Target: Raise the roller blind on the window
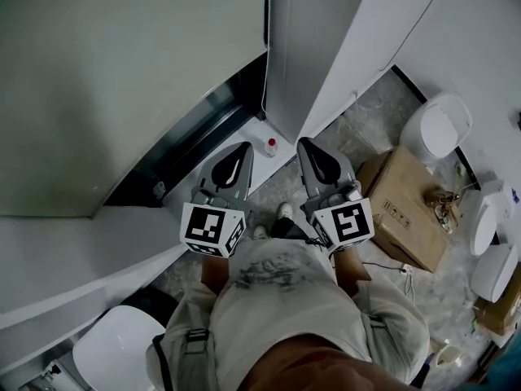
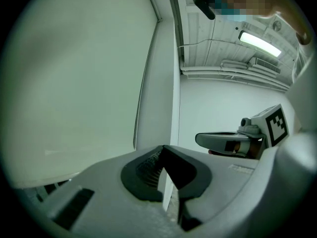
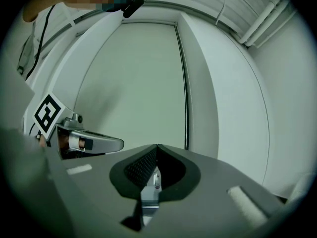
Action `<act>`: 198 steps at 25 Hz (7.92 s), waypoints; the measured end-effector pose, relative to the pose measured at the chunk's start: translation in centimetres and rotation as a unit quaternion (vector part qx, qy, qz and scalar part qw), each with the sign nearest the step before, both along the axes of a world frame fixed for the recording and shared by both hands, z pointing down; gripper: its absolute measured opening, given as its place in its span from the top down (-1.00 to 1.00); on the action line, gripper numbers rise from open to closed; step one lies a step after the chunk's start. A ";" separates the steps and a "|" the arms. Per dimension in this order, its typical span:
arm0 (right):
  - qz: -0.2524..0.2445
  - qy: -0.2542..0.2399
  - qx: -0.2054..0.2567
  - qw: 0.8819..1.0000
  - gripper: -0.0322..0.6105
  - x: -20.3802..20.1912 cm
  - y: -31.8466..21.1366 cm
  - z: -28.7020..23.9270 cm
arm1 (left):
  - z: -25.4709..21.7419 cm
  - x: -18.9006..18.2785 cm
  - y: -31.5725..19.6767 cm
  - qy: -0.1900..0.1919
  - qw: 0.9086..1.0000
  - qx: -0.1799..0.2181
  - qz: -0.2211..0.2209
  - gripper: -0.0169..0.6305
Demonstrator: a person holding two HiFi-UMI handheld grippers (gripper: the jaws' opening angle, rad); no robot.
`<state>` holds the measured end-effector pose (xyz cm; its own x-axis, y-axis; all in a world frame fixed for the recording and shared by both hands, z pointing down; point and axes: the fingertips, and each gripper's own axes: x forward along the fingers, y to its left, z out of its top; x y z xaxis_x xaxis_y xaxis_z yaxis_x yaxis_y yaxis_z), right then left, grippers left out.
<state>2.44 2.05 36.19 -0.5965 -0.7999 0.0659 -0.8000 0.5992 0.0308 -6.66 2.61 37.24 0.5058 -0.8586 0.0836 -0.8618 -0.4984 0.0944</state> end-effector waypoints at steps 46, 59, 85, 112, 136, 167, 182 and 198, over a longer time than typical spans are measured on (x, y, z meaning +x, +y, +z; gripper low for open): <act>0.058 0.004 0.010 0.998 0.87 1.8 -17.6 -2.0 | -3.1 4.1 -21.5 -0.013 0.997 0.035 0.065 0.87; 0.084 0.005 0.007 0.996 0.87 3.1 -22.0 -1.8 | -2.7 6.5 -27.6 -0.032 0.995 0.035 0.091 0.81; 0.124 0.011 0.028 0.992 0.87 4.3 -22.2 -1.5 | -1.8 8.2 -31.9 -0.028 0.993 0.040 0.107 0.67; 0.073 0.006 0.056 0.996 0.87 2.9 -20.5 -4.2 | -1.1 7.3 -28.3 0.023 0.993 0.026 0.115 0.91; -0.081 0.004 0.052 0.995 0.65 -2.1 -20.8 -10.6 | 0.1 7.2 -22.4 -0.019 0.995 0.014 0.099 0.91; -0.091 0.003 0.058 0.994 0.86 -3.6 -20.1 -9.1 | 4.2 6.8 -19.3 -0.018 0.994 -0.028 0.105 0.91; -0.085 0.000 0.010 0.996 0.86 -3.7 -19.7 -3.0 | 10.5 6.7 -19.2 -0.024 0.990 -0.092 0.104 0.91; -0.086 0.010 -0.025 0.996 0.87 -4.1 -18.7 3.2 | 17.0 5.9 -18.4 -0.035 0.983 -0.143 0.110 0.91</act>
